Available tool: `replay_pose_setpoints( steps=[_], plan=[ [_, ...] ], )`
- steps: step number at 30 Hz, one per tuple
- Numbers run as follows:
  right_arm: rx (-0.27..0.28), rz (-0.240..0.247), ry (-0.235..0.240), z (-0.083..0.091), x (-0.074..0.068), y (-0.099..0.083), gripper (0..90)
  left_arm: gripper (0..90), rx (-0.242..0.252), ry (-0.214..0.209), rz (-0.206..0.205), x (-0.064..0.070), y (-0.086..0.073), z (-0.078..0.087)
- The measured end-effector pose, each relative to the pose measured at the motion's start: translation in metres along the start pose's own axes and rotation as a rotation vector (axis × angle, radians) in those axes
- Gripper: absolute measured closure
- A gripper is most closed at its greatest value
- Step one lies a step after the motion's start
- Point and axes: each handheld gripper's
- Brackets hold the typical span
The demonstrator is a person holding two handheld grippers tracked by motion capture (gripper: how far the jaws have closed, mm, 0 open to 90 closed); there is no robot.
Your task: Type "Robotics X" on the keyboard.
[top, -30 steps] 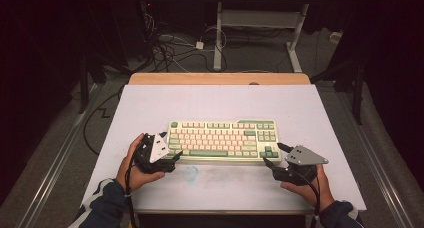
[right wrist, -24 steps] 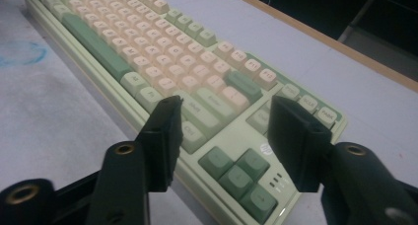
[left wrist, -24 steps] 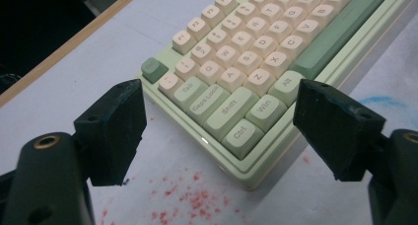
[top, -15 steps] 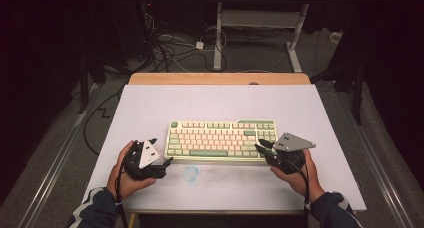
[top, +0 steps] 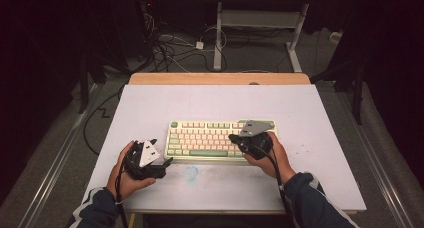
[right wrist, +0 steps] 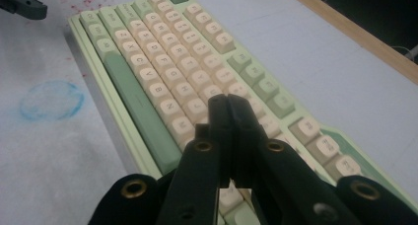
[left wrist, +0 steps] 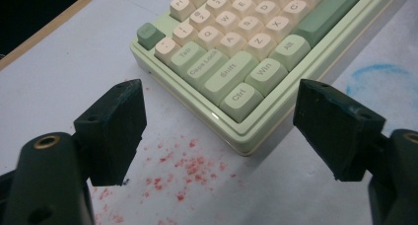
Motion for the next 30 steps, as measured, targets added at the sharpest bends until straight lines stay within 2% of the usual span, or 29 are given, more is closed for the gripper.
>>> replay_pose_setpoints(
  steps=[6,7,11,15,19,30],
  plan=[
    [-0.047,0.030,0.027,-0.024,0.006,0.011,90.0,19.1,-0.003,0.023,0.013,-0.001,-0.005,0.009],
    [-0.058,0.040,0.015,-0.028,0.006,0.011,90.0,19.1,-0.002,0.029,0.010,-0.002,-0.006,0.010],
    [-0.096,0.047,0.038,-0.040,0.007,0.011,90.0,19.1,-0.002,0.038,0.017,-0.002,-0.008,0.013],
    [-0.101,0.053,0.046,-0.045,0.005,0.013,90.0,19.1,-0.007,0.044,0.003,-0.002,-0.008,0.014],
    [-0.126,0.067,0.031,-0.052,0.006,0.015,90.0,19.1,-0.020,0.049,-0.004,-0.003,-0.011,0.013],
    [-0.173,0.060,0.013,-0.060,0.007,0.014,90.0,19.1,-0.058,0.042,-0.013,-0.002,-0.014,0.011]
  ],
)
Point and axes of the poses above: each handheld gripper's, and its own axes: z roughly backward along the jaws, y roughly out of its top, x roughly to its right, and after that the axes turned 14 degrees about z, right-handed
